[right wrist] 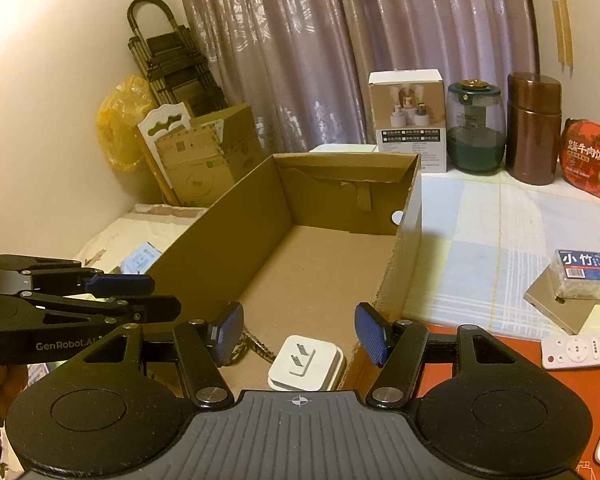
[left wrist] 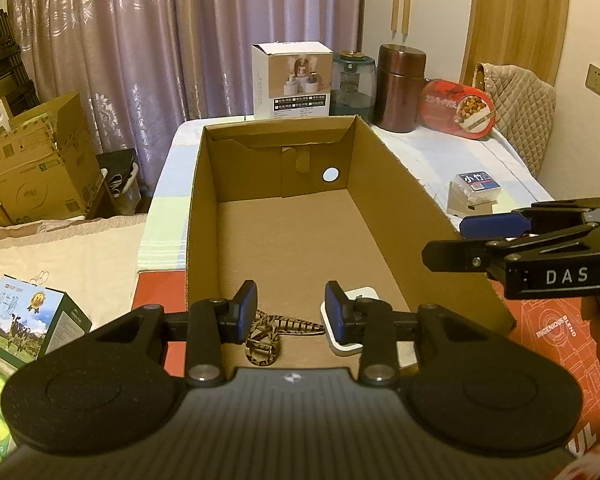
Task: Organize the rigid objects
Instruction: 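Open the left gripper to drop the toy while the right gripper releases the adapter, then withdraw both tools from the box and move them over the remotes and red figurine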
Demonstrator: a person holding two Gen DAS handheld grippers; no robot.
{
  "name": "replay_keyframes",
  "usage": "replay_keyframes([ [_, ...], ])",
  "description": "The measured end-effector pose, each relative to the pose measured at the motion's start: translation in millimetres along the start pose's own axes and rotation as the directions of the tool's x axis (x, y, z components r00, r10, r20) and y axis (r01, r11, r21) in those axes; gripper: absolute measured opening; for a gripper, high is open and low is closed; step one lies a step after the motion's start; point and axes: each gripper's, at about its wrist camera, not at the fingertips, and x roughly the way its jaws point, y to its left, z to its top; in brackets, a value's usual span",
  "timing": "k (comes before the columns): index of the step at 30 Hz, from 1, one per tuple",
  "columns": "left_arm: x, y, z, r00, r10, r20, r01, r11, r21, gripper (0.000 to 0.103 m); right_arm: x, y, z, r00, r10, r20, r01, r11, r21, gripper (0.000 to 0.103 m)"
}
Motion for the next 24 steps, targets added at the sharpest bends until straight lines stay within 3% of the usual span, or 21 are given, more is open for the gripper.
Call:
replay_keyframes([
  [6,-3.3,-8.0,2.9,1.0,-0.003,0.003,0.003,1.0,0.0,0.032,-10.3,-5.3,2.1,0.999,0.023,0.03,-0.025,0.999,0.045,0.059],
  [13,-13.1,-23.4,9.6,0.999,-0.024,0.021,0.024,1.0,0.015,0.032,-36.7,-18.9,1.2,0.997,-0.014,0.075,0.009,0.998,0.064,0.059],
  [19,-21.2,-46.3,17.0,0.997,-0.059,0.043,0.058,0.998,0.023,0.033,-74.2,-51.5,-4.0,0.987,-0.107,0.118,0.094,0.989,0.112,0.059],
  [24,-26.0,-74.6,24.6,0.993,-0.099,0.071,0.096,0.995,0.037,0.05,-120.5,-92.8,-12.3,0.959,-0.242,0.145,0.213,0.958,0.191,0.059],
])
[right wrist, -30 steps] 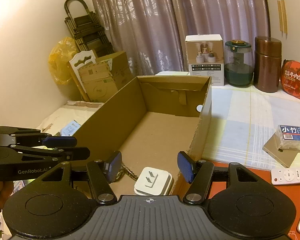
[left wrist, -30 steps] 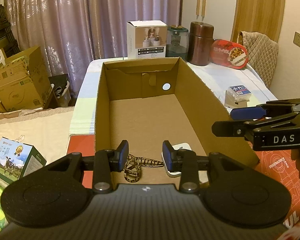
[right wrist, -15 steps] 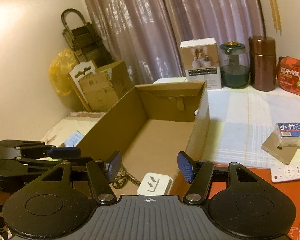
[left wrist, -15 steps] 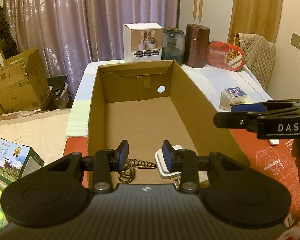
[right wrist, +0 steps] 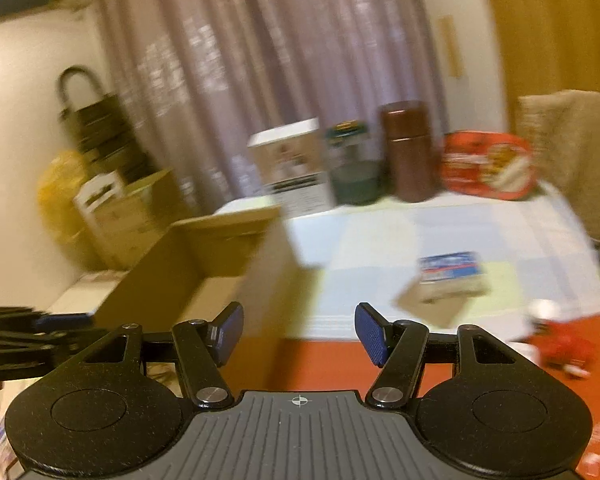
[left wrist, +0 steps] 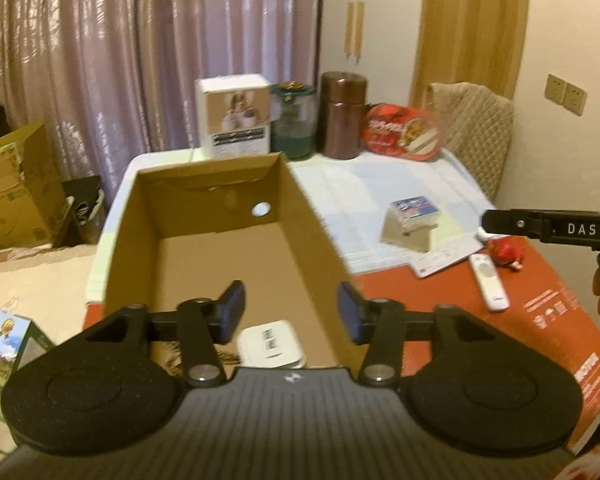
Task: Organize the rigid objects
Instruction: 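Withdraw both tools from the box and move them over the remotes and red figurine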
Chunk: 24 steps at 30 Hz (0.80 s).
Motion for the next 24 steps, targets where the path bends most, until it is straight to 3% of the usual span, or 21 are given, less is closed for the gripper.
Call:
replay_keyframes([
  [11,7.9,-88.3,17.7,0.992,-0.12,0.039,0.117,0.991,0.058,0.075,-59.4,-123.1,-13.0,0.969,-0.248,0.005,0.245,0.963,0.115,0.06],
  [17,32.6,-139.5,14.3,0.984,-0.18,0.016,0.178,0.98,0.085,0.081,-76.5,-154.9,-26.1,0.963,-0.27,-0.013,0.269,0.956,0.117,0.06],
  [24,78.2,-188.0,-6.0,0.975,-0.217,-0.05,0.222,0.968,0.117,0.082,-76.3,-189.9,-37.7,0.959,-0.277,-0.059,0.283,0.946,0.16,0.06],
])
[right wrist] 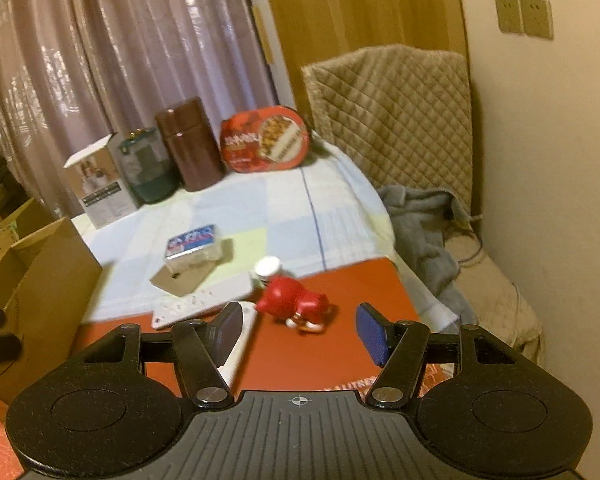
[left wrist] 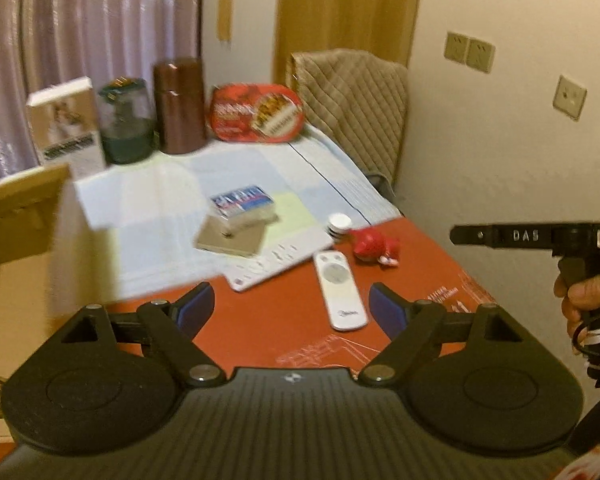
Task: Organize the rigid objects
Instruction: 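Withdraw both tools from the box and move them over the remotes and red figurine, then grasp the white Midea remote with the left gripper while the right gripper grasps the red cat figurine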
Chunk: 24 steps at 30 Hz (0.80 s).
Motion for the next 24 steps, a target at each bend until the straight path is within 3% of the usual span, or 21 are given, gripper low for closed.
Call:
replay_keyframes([
  [6,50.8,-19.9,-13.3,0.998,-0.038,-0.049,0.038,0.999,-0.006,0.082,13.6,-14.3,1.3,1.0,0.002,-0.022,-0.002,1.0,0.017,0.06],
  [15,116.2,-39.3,-24.0,0.996,-0.026,-0.086,0.027,1.0,0.008,0.078,43.8,-30.9,5.8,0.998,-0.029,-0.052,0.029,1.0,0.006,0.06],
  [24,166.6,-55.4,-27.8,0.996,0.004,-0.091,0.001,0.998,0.062,0.061,61.8,-38.8,9.1,0.998,-0.037,-0.058,0.038,0.999,0.011,0.06],
])
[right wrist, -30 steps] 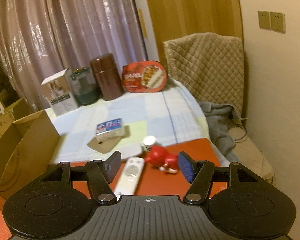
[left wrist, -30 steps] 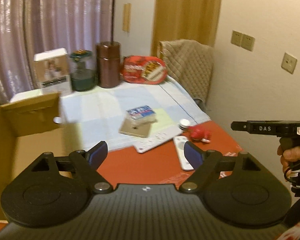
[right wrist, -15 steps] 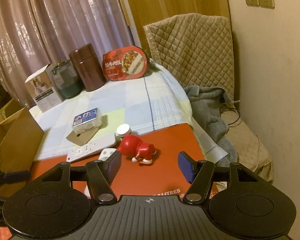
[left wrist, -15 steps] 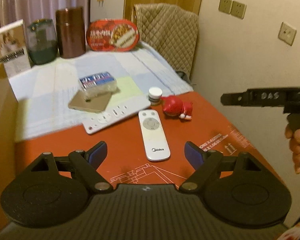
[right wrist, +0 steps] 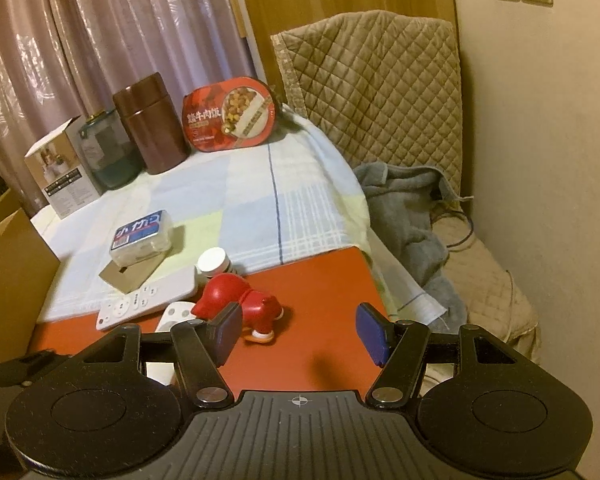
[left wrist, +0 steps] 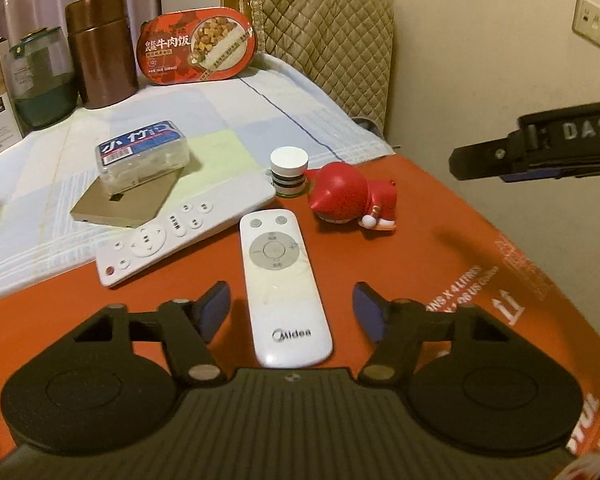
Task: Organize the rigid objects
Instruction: 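Grasp the white Midea remote with the left gripper while the right gripper grasps the red cat figurine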
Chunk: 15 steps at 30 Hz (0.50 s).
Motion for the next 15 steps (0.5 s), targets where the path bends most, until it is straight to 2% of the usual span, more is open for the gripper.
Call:
replay_keyframes([
  [4,12.8,2.0,1.5,0.999,0.032,-0.006,-0.032,0.999,-0.003,0.05,8.9,1.1,0.0,1.0,0.011,-0.011,-0.011,1.0,-0.017,0.06],
  [6,15.6,4.4,1.9,1.0,0.023,0.001,-0.023,1.0,-0.004,0.046,13.5,3.0,-0.2,1.0,0.012,-0.018,-0.013,1.0,-0.025,0.06],
  [8,15.6,5.2,3.5,1.0,0.017,0.004,-0.017,1.0,0.01,0.036,17.0,5.1,0.5,1.0,0.015,-0.02,-0.016,0.999,-0.029,0.06],
  [15,-2.2,19.5,-7.4,1.0,0.009,-0.019,-0.009,1.0,0.025,0.035,25.1,19.4,-1.9,0.999,0.037,-0.026,-0.04,0.992,-0.122,0.06],
])
